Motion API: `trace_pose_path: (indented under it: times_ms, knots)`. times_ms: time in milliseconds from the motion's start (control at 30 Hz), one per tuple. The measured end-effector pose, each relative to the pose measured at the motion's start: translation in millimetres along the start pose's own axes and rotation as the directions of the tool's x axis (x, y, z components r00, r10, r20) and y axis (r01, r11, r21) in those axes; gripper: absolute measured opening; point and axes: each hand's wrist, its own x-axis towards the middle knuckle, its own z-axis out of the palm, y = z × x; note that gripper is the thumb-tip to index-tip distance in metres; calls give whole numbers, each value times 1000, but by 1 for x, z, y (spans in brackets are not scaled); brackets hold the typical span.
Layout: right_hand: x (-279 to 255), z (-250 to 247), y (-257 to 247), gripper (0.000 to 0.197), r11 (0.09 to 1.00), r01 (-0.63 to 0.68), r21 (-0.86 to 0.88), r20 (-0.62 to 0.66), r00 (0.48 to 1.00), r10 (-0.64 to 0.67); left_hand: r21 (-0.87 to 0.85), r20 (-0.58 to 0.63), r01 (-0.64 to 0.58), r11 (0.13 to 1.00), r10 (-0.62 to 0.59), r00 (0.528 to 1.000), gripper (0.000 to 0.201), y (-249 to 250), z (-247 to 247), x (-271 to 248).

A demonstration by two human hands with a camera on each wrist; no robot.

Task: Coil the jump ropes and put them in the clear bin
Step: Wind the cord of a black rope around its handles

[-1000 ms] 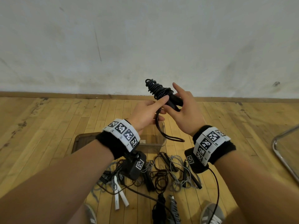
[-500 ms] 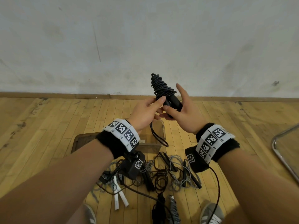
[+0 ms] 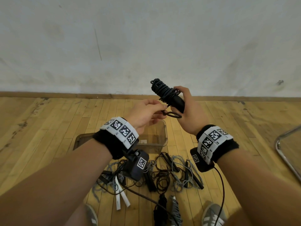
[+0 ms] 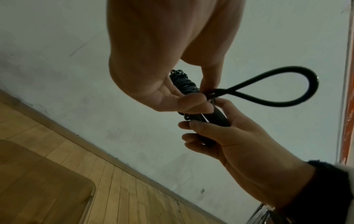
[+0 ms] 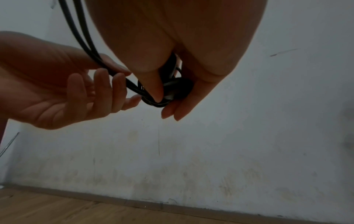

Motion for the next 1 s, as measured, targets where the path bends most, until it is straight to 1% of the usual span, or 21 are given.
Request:
trace_pose_path:
  times_ms: [100,200,333,400,533,600,667,733,800,867,933,1000]
  knots:
    - [1,3,-2,70,1000,17,-5,9,1000,-17,-7,-19,-11,1000,11,1000,28,1,2,-1]
    - [1,6,-5,73,998,50,28,46,998,-51,4,-41,-33,999,33,999,25,0,1,-1]
    - [-1,4,-9,60,976,60,210,77,994,-77,21,-38,-50,999,51,998,14,2,-3,-2]
    - [-2,3,-12,55,961,49,271,80,994,-73,30,-36,-53,998,54,998,15,3,-5,-2]
    - [-4,0,-14,51,957,77,278,74,992,-101,14,-32,-45,999,46,998,21,4,-5,-3]
    - [-5,1,-15,51,953,121,278,65,987,-144,10,-28,-37,999,37,999,21,5,-5,-4]
    - [-5,4,-15,59,952,170,256,43,981,-187,28,-17,-38,999,39,999,22,6,-3,-4]
    - [-5,9,-15,79,954,194,229,34,978,-207,67,-17,-53,996,55,998,27,7,-2,-6]
    - [-5,11,-16,99,952,176,250,34,981,-190,142,-20,-81,987,85,996,35,6,-2,-6]
    - [-4,11,-17,111,951,144,272,37,986,-160,178,-30,-118,977,125,992,39,4,-3,-7]
    - [-4,10,-18,110,948,92,305,40,993,-110,179,-18,-142,974,148,989,36,4,-4,-7]
    - [-3,8,-17,100,912,-18,409,80,997,-16,195,18,-167,967,166,986,32,5,-5,-8]
